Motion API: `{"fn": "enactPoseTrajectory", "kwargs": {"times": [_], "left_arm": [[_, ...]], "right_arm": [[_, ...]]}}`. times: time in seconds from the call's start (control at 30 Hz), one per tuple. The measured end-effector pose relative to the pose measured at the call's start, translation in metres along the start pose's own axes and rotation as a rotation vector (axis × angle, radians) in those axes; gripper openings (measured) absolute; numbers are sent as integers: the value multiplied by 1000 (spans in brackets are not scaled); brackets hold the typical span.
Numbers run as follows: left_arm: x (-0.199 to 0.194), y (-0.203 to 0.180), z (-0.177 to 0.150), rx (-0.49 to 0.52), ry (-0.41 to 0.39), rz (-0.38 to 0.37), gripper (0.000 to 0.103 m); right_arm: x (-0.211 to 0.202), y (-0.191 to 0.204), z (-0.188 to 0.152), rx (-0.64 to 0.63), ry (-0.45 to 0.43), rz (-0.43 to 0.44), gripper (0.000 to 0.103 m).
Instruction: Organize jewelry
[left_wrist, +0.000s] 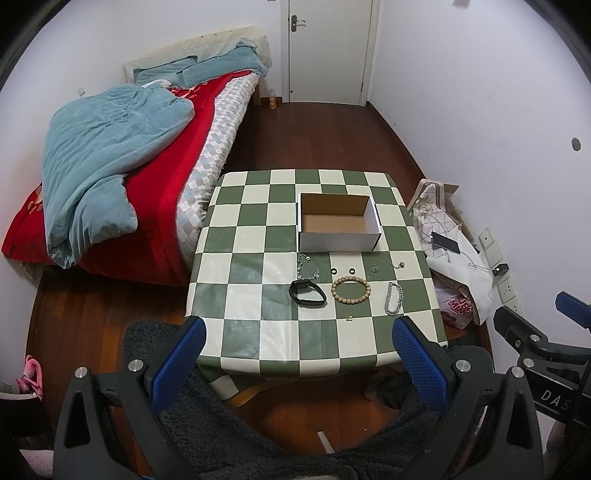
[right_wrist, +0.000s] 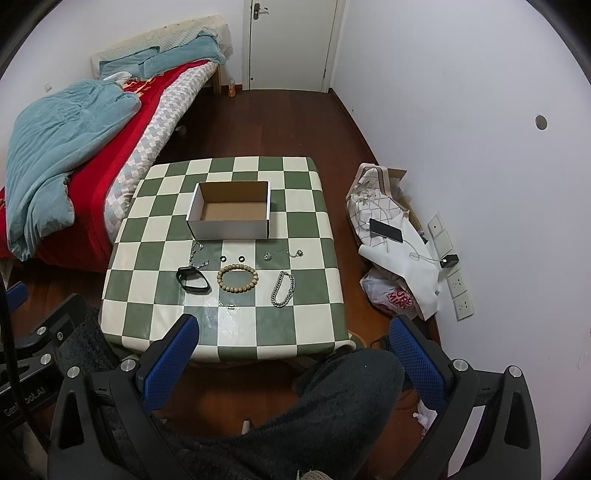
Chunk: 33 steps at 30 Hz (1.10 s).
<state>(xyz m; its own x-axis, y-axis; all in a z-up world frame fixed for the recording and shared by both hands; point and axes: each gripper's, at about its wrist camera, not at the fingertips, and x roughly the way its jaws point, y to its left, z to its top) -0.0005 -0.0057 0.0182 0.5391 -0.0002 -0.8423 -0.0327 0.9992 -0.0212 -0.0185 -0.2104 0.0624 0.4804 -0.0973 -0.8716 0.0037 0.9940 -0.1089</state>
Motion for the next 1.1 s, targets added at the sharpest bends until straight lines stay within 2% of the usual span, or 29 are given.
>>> {"fn": "enactPoseTrajectory", "kwargs": {"times": [0.2,0.37,0.47,0.63,0.73,0.8,0.87,1.0,1.1], "left_arm": [[17,10,11,-21,-11,31,103],[66,30,29,-46,-7,99,103],[109,39,34,-37,37,120,103],[192,41,26,12,173,119,103],[236,38,19,21,249,107,102],[260,38,14,18,284,100,102],[285,38,8,2,333,67,102],[319,41,-5,-78,418,-3,85],[335,39,-12,-112,447,-37,80]], "right_arm": [[11,-2,5,21,3,6,103],[55,-5,17,51,34,-2,103],[88,-9,28,73,52,-11,103],[164,-18,37,123,122,-34,103],[213,-23,36,159,169,-33,97],[247,-26,33,178,228,-28,86],[277,-29,29,201,275,-22,81],[322,-29,13,221,342,-43,73],[347,-28,2,239,384,-54,66]]}}
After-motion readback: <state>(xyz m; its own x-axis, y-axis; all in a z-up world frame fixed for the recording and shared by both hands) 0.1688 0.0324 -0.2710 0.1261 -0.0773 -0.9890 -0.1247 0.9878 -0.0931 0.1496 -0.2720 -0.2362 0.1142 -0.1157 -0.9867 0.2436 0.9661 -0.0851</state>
